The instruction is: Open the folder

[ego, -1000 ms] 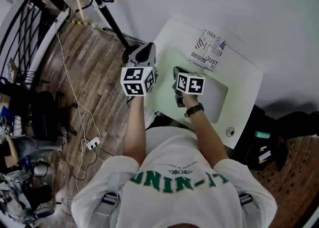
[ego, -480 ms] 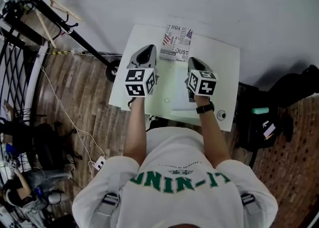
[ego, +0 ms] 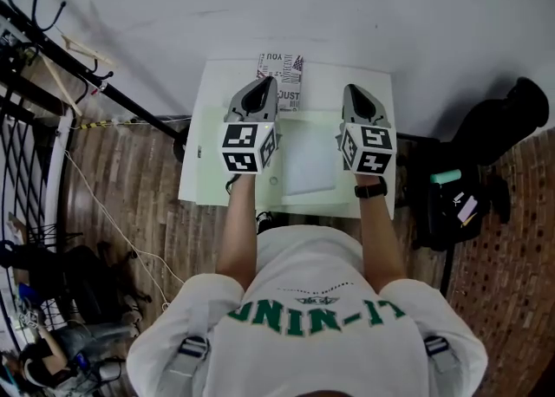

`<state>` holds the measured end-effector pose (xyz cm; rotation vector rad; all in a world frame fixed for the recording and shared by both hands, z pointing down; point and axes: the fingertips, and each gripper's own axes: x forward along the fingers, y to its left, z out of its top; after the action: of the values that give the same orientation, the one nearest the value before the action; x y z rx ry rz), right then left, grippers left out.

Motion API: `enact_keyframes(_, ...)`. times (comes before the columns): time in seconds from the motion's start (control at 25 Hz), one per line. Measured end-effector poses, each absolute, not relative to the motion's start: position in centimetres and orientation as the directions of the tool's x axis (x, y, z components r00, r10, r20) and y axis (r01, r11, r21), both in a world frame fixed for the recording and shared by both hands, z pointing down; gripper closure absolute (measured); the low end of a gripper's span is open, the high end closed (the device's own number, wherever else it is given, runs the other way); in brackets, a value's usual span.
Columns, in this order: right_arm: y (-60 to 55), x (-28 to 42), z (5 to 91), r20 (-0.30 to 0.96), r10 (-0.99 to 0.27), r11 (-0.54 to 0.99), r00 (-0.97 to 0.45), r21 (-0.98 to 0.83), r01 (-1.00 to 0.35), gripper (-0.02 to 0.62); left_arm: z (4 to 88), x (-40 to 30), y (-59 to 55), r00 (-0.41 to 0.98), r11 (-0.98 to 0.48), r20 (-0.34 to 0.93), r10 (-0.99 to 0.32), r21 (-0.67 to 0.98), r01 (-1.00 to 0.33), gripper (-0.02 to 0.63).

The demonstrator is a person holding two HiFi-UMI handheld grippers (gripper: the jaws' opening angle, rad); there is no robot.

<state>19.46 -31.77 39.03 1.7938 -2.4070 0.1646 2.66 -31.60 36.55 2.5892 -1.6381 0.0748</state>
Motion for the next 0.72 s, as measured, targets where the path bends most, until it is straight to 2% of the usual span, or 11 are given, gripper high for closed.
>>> enact_keyframes(0.24,-30.8,20.6,37.2,0.125,-0.953,0.280,-0.275,0.024,-0.960,0.580,35.6,5.1,-31.1,0.443,-0.443,0.065,-0.894,0.016,-0.897,0.592)
enact_keyframes(0.72,-30.0,20.9,36.6,0.098,-0.949,0.303,-0.301,0.010,-0.953,0.580,35.5,4.2,-30.4,0.395,-0.396,0.054,-0.917,0.004,-0.918,0.592)
